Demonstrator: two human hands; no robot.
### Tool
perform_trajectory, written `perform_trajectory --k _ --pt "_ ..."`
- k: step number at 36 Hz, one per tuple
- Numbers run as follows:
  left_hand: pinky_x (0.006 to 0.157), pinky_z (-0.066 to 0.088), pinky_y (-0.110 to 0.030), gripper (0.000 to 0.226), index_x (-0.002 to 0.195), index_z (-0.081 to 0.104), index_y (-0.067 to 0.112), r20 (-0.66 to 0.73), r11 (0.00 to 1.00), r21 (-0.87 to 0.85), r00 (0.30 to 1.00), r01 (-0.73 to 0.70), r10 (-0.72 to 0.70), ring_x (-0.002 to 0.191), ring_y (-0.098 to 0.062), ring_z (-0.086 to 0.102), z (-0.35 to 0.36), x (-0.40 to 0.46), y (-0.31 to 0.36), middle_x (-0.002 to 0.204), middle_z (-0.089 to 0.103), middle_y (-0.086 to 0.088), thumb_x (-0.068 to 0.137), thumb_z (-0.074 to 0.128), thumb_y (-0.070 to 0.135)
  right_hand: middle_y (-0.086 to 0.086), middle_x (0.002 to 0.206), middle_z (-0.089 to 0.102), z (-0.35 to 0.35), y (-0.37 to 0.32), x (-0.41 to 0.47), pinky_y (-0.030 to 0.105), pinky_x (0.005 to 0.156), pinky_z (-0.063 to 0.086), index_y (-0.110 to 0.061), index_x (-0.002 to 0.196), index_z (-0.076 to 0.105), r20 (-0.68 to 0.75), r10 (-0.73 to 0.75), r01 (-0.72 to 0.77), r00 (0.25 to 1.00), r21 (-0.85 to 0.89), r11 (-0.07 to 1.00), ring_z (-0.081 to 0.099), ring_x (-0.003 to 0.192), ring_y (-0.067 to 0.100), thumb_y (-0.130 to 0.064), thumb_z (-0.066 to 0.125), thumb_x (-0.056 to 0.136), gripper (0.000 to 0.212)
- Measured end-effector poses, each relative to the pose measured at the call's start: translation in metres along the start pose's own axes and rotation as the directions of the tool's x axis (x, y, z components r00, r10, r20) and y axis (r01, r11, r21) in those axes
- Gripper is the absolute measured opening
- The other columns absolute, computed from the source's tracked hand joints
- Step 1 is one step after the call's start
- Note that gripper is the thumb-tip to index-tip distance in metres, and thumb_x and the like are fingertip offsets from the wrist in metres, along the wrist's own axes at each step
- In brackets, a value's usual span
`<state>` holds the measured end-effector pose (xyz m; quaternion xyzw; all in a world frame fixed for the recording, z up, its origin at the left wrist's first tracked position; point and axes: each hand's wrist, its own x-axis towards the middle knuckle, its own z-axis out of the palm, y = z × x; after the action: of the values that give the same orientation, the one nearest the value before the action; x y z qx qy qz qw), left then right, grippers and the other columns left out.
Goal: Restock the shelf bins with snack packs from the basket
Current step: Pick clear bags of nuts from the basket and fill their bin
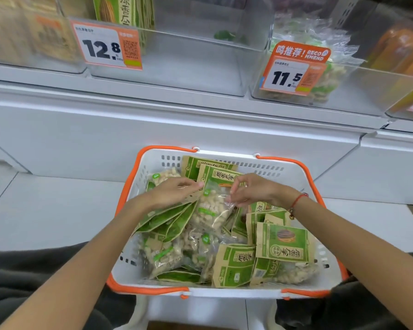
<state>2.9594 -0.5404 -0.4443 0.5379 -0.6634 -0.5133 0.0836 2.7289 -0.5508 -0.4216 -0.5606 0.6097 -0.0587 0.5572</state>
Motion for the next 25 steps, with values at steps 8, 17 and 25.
perform_trajectory --k 8,17,25 --pt "0.085 0.051 -0.021 0.048 0.118 0.061 0.015 0.092 0.955 -0.295 0.996 0.024 0.003 0.099 -0.015 0.065 -0.008 -0.004 0.011 0.110 0.068 -0.002 0.080 0.062 0.045 0.011 0.094 0.072 -0.017 -0.015 -0.014 0.020 0.075 0.057 -0.011 0.082 0.058 -0.060 -0.177 0.187 0.982 0.333 0.924 0.070 0.090 0.019 -0.003 0.072 0.079 0.017" --pt "0.063 0.044 -0.015 0.061 0.132 0.050 0.001 -0.267 0.956 -0.290 0.956 0.043 -0.124 0.091 -0.020 0.063 -0.019 0.003 -0.024 0.133 0.052 -0.013 0.088 0.059 0.043 0.000 0.112 0.069 0.044 0.011 0.005 0.030 0.098 0.048 -0.013 0.112 0.069 0.303 0.002 0.141 0.953 -0.449 0.883 0.063 0.105 0.015 -0.029 0.069 0.085 0.031" --pt "0.087 0.045 -0.035 0.064 0.138 0.043 0.003 -0.300 0.948 -0.304 0.934 0.097 -0.192 0.092 -0.025 0.064 -0.011 0.007 -0.024 0.137 0.049 -0.014 0.091 0.057 0.044 0.004 0.113 0.070 0.066 0.006 0.020 0.030 0.087 0.049 -0.012 0.114 0.070 0.457 0.094 0.268 0.885 -0.663 0.699 0.062 0.100 0.017 -0.013 0.061 0.090 0.026"
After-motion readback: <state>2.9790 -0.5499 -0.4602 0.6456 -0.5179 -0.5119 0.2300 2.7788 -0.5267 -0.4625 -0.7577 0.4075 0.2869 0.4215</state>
